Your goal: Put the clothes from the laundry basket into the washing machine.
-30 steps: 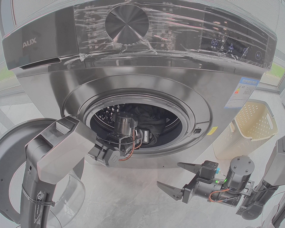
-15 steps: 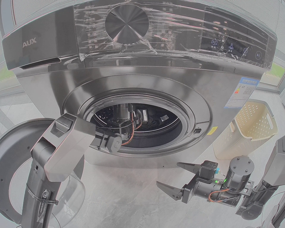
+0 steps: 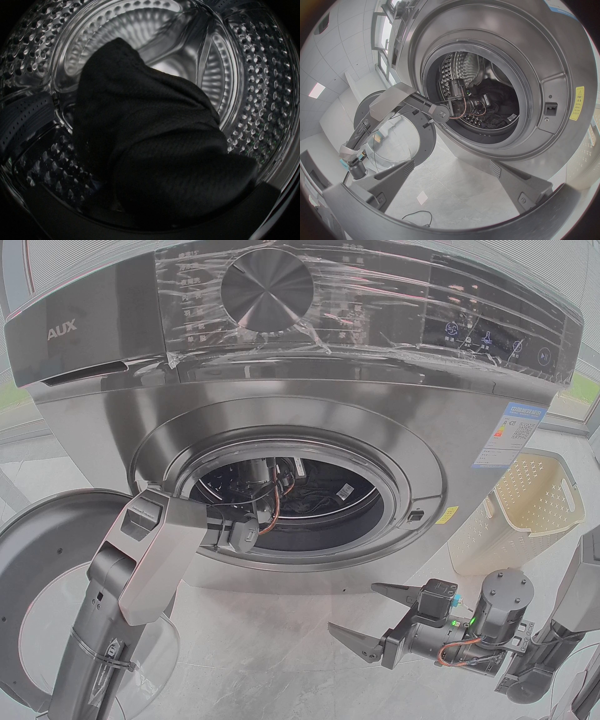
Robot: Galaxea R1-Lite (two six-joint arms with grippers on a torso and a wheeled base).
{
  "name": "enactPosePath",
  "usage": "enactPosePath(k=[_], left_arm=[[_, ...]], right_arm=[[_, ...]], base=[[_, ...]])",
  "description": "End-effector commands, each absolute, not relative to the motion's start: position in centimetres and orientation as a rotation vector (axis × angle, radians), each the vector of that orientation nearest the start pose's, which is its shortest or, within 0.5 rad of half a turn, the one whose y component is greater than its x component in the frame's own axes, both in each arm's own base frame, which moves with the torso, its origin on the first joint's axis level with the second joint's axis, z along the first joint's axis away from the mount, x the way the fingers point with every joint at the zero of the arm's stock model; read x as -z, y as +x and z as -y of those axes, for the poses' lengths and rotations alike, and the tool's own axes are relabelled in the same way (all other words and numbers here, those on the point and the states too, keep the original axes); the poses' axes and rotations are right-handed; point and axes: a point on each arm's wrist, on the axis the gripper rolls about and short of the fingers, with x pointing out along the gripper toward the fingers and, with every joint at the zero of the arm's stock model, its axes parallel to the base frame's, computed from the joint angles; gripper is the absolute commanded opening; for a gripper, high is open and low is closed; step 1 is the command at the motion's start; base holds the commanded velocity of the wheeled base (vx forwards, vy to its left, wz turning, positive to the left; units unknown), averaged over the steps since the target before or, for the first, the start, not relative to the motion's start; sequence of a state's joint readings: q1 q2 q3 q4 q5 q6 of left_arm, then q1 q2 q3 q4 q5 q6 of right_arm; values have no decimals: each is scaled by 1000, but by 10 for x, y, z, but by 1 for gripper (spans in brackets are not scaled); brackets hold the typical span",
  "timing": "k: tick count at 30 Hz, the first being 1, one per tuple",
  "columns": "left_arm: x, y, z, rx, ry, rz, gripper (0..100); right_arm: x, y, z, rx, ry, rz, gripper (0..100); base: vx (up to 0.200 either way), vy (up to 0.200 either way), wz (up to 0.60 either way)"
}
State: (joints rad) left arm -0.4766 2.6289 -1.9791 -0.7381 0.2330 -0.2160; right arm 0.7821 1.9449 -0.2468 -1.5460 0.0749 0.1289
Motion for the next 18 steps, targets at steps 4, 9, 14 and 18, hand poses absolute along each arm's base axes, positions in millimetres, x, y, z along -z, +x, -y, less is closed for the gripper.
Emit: enactPosePath(k=[4, 9, 14, 18], left_arm=[[-104, 461, 244, 258, -175, -77, 100], [-108, 437, 243, 278, -100, -129, 100], [-111, 413, 249, 307, -77, -168, 100], [-107, 408, 243, 278, -43, -192, 100]], right_arm=[[-80, 186, -187, -846, 66, -203, 100], [-80, 186, -187, -846, 66, -203, 100], [-82, 188, -188, -842, 68, -193, 100], [-82, 189, -190, -841, 69, -189, 100]], base=[[0, 0, 0], [0, 0, 0], [0, 0, 0], [0, 0, 0]])
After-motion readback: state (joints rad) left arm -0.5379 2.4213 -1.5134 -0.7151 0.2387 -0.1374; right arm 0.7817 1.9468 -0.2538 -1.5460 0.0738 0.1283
